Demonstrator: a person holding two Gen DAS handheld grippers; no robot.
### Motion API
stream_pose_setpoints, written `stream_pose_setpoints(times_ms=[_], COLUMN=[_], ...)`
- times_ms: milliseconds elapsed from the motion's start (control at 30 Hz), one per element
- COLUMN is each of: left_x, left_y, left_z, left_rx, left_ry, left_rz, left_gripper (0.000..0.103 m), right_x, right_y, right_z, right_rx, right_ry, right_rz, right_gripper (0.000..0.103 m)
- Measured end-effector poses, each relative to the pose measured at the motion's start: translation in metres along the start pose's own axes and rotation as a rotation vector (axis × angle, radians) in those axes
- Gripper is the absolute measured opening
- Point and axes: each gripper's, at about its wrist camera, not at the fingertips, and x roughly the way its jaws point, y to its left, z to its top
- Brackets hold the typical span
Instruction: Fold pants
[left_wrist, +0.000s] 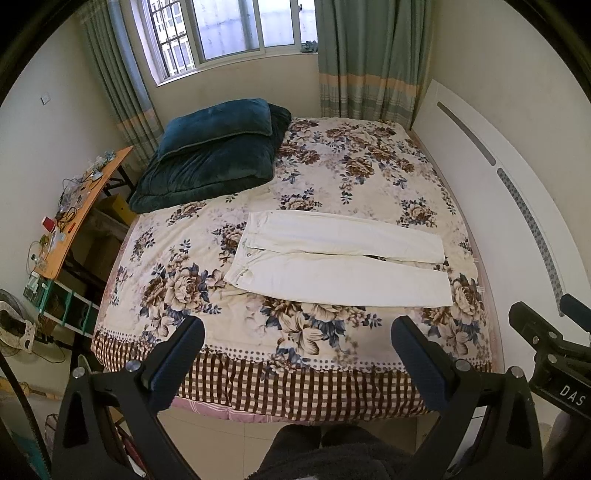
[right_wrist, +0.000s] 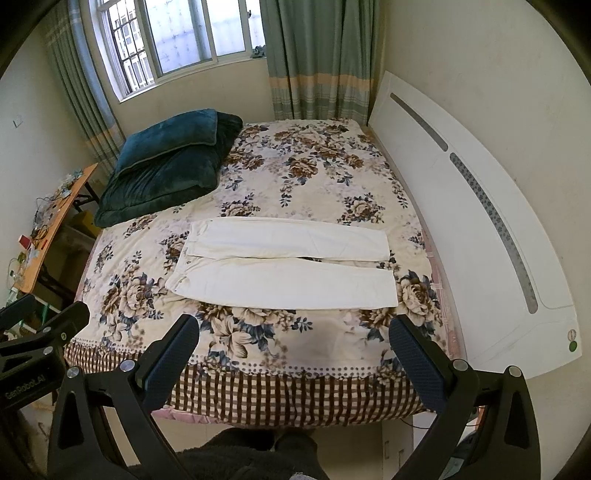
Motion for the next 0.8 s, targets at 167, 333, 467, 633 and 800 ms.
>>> stream_pose_setpoints(times_ms=[167, 333, 467, 633, 800], left_x=[-0.0001, 0.0001, 0.0001, -0.0005, 0.0013], left_y=[-0.0009, -0.0015, -0.0014, 0.0011, 0.0047], left_z=[-0.0001, -0.0002, 0.0002, 0.0014, 0.0042], left_rx=[0.003, 0.003, 0.004, 0.002, -0.006], left_ry=[0.000, 0.000, 0.001, 0.002, 0.007], left_rz=[0.001, 0.002, 0.002, 0.004, 0.009], left_gripper=[0.103, 0.103, 0.103, 0.103, 0.103], right_x=[-0.0006, -0.0007, -0.0015, -0.0016, -0.0006], right_y=[0.0001, 0.0000, 0.0006, 0.0002, 0.0012], right_z=[0.0010, 0.0022, 0.0016, 0.0016, 0.0005], right_rx=[0.000, 0.000, 0.001, 0.002, 0.004], right_ry=[0.000, 0.001, 0.001, 0.001, 0.007], right_rz=[0.000, 0.001, 0.001, 0.001, 0.010], right_gripper=[0.103, 0.103, 0.103, 0.103, 0.103])
